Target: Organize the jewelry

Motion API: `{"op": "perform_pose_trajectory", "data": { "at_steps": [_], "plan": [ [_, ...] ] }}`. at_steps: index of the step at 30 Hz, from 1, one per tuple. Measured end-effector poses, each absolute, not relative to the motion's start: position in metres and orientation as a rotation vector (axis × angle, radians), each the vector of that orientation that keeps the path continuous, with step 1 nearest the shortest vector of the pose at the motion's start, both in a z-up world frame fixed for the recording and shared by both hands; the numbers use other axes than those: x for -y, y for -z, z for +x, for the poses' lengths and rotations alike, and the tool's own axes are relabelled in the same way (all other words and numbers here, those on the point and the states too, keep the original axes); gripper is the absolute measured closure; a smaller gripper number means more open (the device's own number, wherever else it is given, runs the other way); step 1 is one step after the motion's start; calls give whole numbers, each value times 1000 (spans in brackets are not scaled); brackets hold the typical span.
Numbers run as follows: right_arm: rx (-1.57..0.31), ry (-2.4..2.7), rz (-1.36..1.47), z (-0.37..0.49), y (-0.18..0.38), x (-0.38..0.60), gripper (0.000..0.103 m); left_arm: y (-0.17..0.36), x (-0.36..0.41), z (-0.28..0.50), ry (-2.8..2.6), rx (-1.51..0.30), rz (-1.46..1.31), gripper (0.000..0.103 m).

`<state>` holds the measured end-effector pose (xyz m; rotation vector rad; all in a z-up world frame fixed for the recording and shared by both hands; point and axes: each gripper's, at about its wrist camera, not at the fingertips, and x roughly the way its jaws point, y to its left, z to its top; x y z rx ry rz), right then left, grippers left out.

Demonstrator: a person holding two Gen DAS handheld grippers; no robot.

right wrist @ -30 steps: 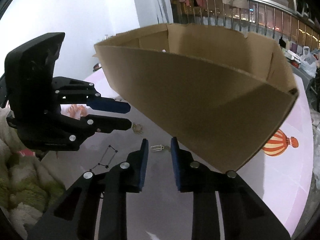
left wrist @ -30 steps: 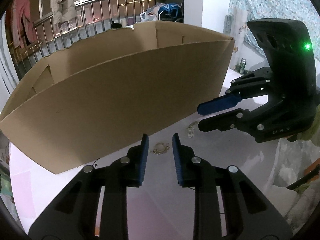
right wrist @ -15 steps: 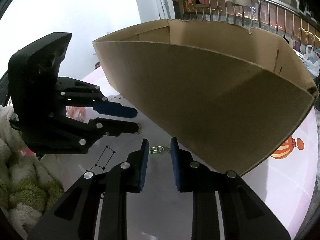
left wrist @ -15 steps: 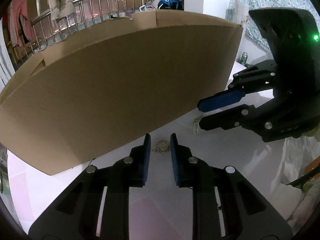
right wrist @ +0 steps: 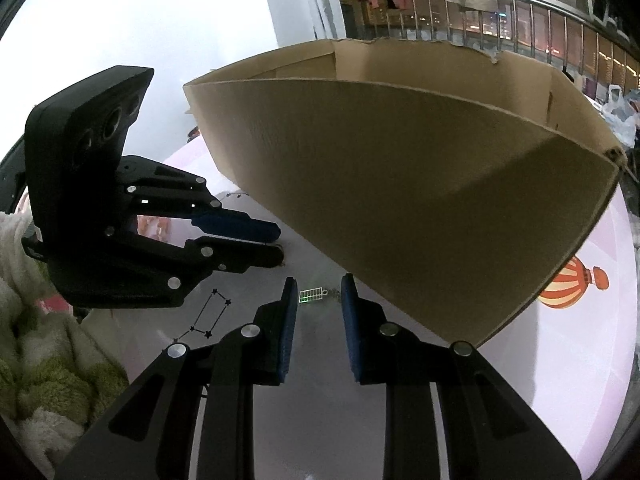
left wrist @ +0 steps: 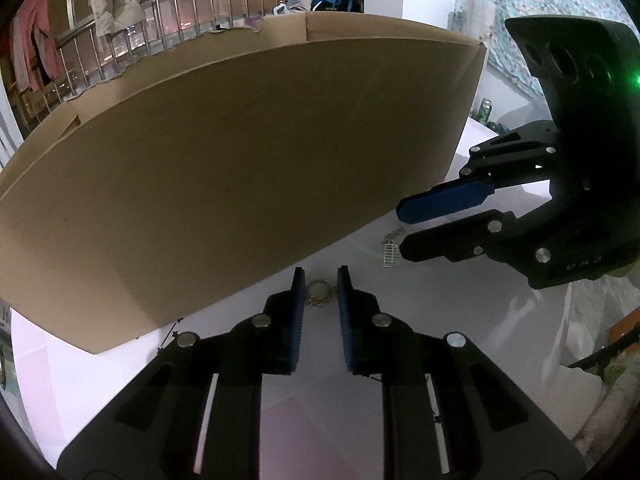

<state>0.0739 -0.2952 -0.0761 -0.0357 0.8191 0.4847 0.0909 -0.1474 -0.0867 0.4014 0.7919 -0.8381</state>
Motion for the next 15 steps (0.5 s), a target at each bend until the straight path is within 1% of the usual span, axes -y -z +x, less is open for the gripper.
{"op": "perform_pose_trajectory", "data": {
  "at_steps": [2,13,15],
  "plan": [
    [-816,-483,-30,73,76,296,80,86,149,92,844,-794,402,94],
    [-810,-468,-2,69,76,301,80,87,149,89,836,-792,392,94],
    [-809,-466,1,68,76,301,80,86,148,89,837,-792,377,98]
  ]
}}
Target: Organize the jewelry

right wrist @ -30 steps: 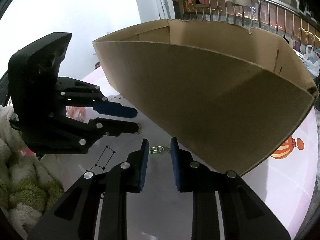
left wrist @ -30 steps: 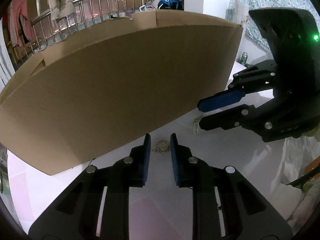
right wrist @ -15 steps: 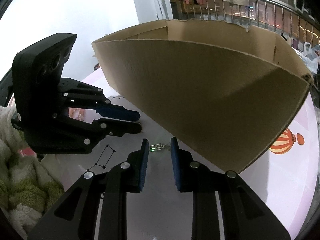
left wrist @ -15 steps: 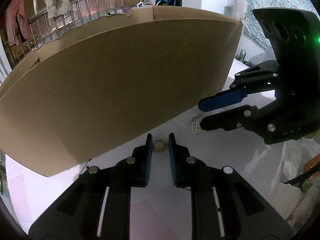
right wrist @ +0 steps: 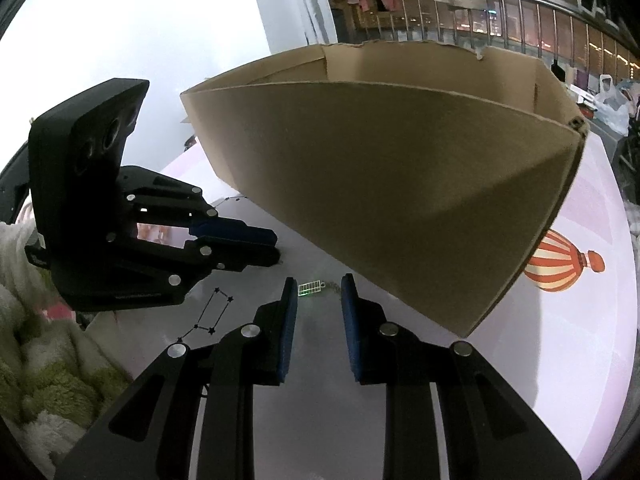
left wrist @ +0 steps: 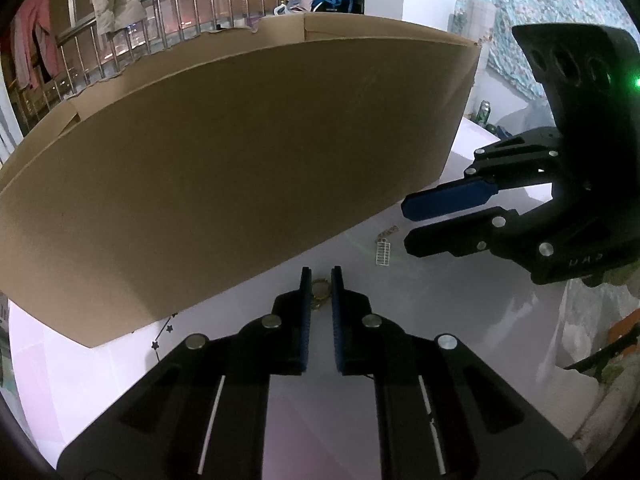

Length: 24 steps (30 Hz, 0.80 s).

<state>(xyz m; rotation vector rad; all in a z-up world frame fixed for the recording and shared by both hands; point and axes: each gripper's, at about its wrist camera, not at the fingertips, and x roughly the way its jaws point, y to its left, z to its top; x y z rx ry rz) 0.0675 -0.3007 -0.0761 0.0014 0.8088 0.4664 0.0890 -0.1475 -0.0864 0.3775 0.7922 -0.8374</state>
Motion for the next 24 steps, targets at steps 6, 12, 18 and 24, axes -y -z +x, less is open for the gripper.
{"op": "perform_pose_trajectory", "data": {
  "at_steps": [6,12,18,24],
  "plan": [
    [-810,-463,8,66,75,301,80,88,143,86,841,-802,351,103],
    [-810,-458,14,63,74,302,80,87,140,80,848,-816,336,103],
    [-812,-450,33,61,76,302,80,87,131,73,842,-832,318,103],
    [-810,-447,49,60,77,302,80,86,126,69,841,-847,301,103]
  ]
}}
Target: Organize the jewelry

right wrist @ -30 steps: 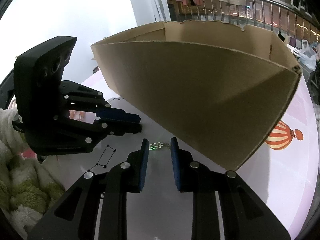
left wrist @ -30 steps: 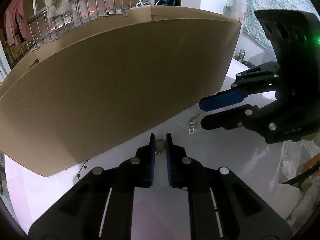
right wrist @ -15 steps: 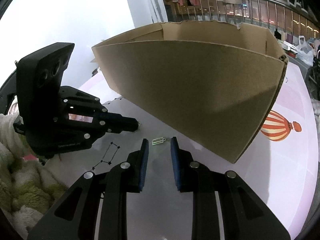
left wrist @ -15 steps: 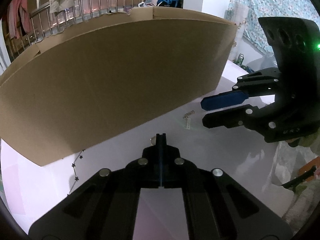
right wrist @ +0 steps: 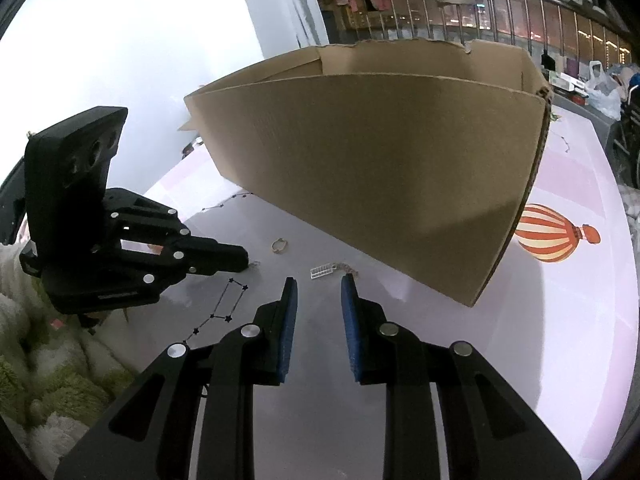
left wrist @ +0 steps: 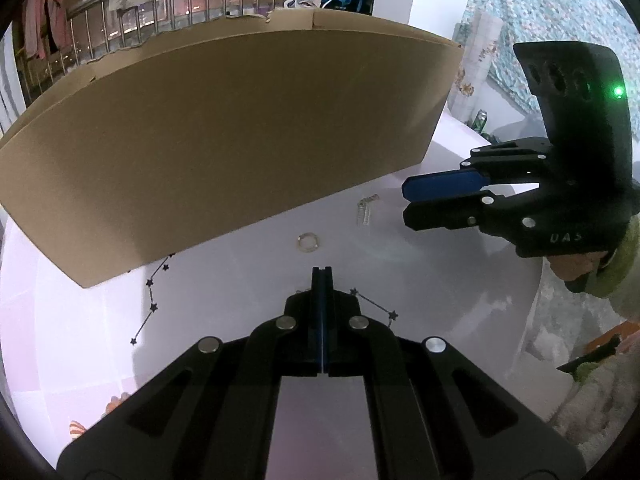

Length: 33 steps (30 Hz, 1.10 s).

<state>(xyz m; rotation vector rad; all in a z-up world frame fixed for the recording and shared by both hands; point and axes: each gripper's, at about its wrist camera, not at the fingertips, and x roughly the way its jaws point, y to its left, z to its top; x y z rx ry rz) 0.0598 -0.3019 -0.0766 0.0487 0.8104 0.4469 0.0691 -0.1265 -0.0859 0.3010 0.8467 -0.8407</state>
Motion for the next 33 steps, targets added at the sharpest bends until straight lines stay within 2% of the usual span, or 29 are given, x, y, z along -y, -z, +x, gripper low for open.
{"op": "perform_pose_trajectory", "data": {
  "at_steps": [2,6,10,21,26,33],
  "plan": [
    [-812,-449,53,60,78,302,80,85,125,68,842,-839,288,101],
    [-815,-451,58,59,79,303,80,75,119,69,841,-809,253,91],
    [-819,-448,69,59,81,304,80,70,118,67,835,-793,264,76],
    [-818,-440,90,58,87,304,80,89,128,67,773,-827,289,77],
    [-819,-438,95,59,88,305,80,90,132,70,753,-798,316,98],
    [-816,-429,92,58,87,308,80,90,130,70,767,-797,308,101]
  ]
}}
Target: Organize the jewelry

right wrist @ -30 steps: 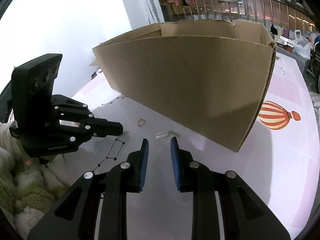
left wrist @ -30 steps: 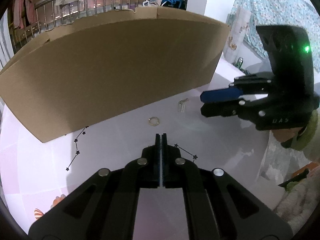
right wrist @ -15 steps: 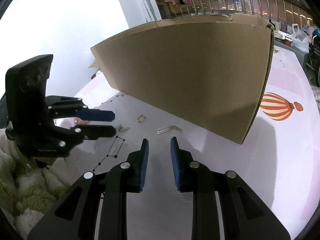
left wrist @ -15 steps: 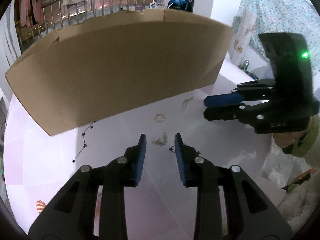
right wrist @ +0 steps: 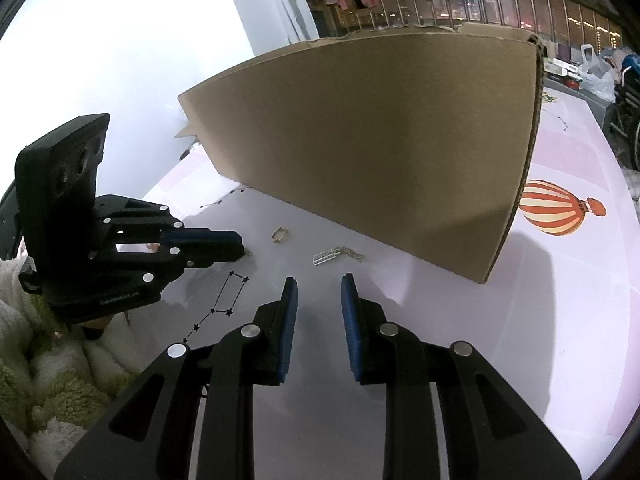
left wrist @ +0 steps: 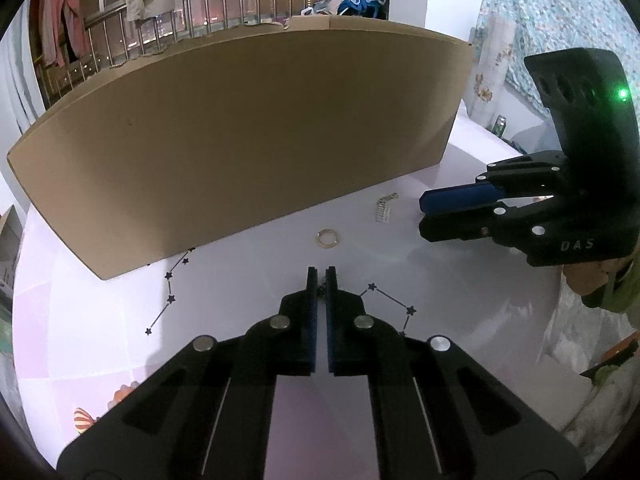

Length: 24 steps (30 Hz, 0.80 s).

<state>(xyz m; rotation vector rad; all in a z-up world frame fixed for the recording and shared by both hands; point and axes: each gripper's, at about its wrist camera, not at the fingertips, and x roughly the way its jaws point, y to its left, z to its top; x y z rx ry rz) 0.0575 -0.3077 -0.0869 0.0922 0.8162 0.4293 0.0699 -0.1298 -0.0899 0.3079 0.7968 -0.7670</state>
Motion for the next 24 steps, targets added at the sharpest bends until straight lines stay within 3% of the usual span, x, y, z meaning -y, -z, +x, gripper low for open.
{"op": "perform_pose_trajectory", "data": {
  "at_steps": [24],
  "plan": [
    [-834,-377,34,75,84,310,80,70,105,70,728,-742,233,103]
  ]
}}
